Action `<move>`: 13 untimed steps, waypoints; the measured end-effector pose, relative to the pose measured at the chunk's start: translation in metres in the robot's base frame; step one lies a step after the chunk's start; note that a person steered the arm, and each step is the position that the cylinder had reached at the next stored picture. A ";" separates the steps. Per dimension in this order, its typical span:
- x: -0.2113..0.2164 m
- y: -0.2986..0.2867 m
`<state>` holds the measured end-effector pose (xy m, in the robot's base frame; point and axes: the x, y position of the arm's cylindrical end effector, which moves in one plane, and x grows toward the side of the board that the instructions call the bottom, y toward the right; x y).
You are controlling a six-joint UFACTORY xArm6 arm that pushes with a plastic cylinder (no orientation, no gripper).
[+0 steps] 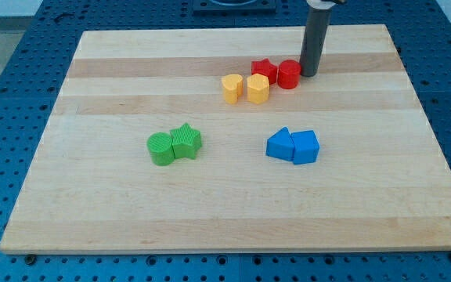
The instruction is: Move the yellow hexagon along with the yellow heart towards top left
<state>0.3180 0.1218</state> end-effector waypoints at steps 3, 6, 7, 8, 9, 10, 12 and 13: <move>0.050 0.036; 0.059 -0.002; 0.056 -0.022; 0.047 -0.037; 0.047 -0.054; 0.047 -0.072; 0.047 -0.112; 0.047 -0.134</move>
<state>0.3650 -0.0123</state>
